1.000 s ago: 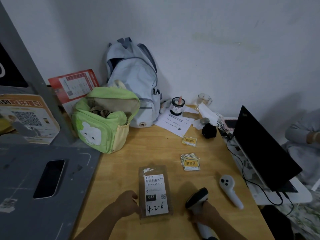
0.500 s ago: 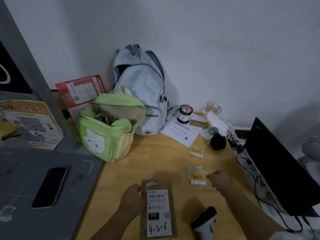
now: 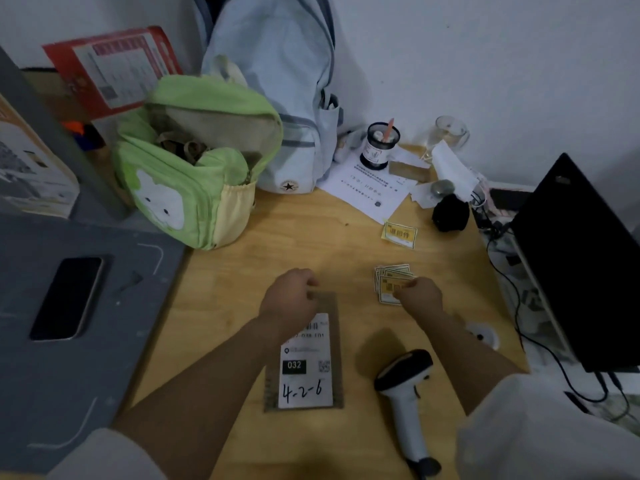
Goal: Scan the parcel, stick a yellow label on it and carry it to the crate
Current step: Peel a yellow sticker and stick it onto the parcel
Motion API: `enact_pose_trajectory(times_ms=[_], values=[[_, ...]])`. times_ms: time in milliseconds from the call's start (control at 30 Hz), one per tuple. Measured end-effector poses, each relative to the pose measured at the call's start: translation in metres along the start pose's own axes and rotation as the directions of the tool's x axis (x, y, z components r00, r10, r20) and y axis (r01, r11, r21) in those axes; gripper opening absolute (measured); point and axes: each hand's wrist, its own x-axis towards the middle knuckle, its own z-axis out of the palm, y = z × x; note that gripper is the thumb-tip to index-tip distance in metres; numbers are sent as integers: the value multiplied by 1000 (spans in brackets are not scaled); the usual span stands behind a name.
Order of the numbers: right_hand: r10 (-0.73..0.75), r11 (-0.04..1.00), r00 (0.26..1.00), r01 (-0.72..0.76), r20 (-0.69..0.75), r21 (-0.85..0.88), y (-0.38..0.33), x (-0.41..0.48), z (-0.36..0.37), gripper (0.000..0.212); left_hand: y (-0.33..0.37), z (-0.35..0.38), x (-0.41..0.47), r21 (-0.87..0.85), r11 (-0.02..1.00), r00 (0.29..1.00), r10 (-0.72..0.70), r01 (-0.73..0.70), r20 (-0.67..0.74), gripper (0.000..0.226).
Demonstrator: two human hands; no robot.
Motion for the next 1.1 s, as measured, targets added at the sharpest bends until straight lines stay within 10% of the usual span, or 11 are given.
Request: enact_pose_trajectory(times_ms=[500,767,1100], values=[[152,977,988,-150,3,-150,10,39,22,90,-2,12,10,82,996,995,-35,27,91,42],[138,984,990,-140,25,110,15,27,14,24,3,12,7,123,992,995,-25,14,92,37],[-279,857,925,118,260,501,-48,-66,-47,5,59,-11,-8,-144,978,988,147,-152,-40,60]])
